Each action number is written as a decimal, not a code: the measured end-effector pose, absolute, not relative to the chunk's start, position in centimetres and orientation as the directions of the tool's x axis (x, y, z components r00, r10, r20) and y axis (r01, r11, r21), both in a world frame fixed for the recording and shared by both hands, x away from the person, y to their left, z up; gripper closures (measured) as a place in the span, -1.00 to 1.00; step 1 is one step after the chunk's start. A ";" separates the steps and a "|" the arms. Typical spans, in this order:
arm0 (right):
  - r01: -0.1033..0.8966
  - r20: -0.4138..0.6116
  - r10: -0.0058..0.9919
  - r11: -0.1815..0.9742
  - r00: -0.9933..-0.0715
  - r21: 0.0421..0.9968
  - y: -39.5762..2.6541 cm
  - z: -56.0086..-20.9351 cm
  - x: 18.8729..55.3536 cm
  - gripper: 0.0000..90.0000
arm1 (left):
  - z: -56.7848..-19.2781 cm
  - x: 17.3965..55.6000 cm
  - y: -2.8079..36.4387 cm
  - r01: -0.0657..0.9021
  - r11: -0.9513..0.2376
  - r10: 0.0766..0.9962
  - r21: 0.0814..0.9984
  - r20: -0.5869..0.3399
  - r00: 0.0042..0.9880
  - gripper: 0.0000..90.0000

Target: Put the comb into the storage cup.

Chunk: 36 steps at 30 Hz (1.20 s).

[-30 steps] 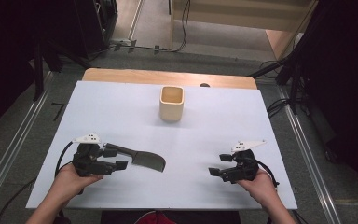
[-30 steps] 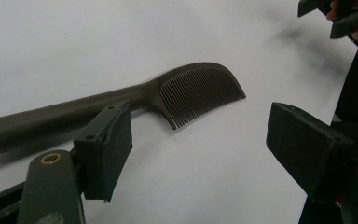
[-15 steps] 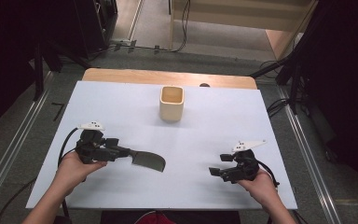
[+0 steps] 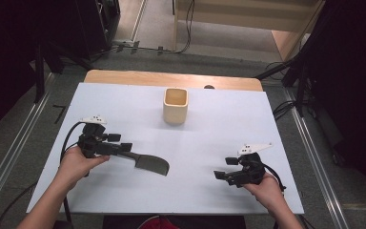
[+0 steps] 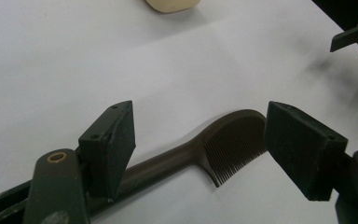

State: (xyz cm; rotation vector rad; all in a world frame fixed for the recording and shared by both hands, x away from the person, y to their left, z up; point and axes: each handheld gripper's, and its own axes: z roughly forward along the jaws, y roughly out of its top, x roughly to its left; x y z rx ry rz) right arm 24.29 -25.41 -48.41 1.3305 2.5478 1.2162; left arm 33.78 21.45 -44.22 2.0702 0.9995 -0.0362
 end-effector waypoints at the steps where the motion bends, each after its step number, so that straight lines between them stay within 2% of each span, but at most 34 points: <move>1: 0.688 0.316 0.704 0.333 -0.636 0.645 -25.4 -48.4 24.3 -0.59 | -44.2 34.0 21.4 0.667 -0.346 0.642 0.660 -0.352 0.681 -0.42; 23: 0.689 0.315 0.705 0.332 -0.635 0.645 -25.5 -48.4 24.3 -0.59 | -44.6 38.0 20.1 0.673 -0.373 0.652 0.639 -0.336 0.680 -0.35; 30: 0.688 0.314 0.704 0.335 -0.637 0.644 -25.4 -48.4 24.3 -0.59 | -45.4 38.3 20.1 0.705 -0.385 0.670 0.595 -0.345 0.657 -0.31; 31: 0.688 0.315 0.704 0.334 -0.637 0.644 -25.4 -48.5 24.3 -0.59 | -45.5 38.3 20.2 0.708 -0.387 0.669 0.591 -0.348 0.656 -0.20; 32: 0.688 0.315 0.704 0.334 -0.637 0.644 -25.4 -48.5 24.3 -0.59 | -45.5 38.3 20.2 0.712 -0.386 0.671 0.586 -0.351 0.653 -0.20; 34: 0.687 0.314 0.703 0.336 -0.638 0.645 -25.4 -48.5 24.3 -0.59 | -45.7 38.2 20.4 0.715 -0.374 0.665 0.592 -0.367 0.651 0.00; 35: 0.687 0.314 0.703 0.336 -0.638 0.645 -25.4 -48.5 24.3 -0.59 | -45.8 38.2 20.6 0.718 -0.365 0.664 0.592 -0.375 0.647 0.00; 36: 0.687 0.313 0.703 0.336 -0.638 0.644 -25.4 -48.5 24.3 -0.59 | -46.0 38.1 20.7 0.720 -0.363 0.663 0.591 -0.380 0.646 0.09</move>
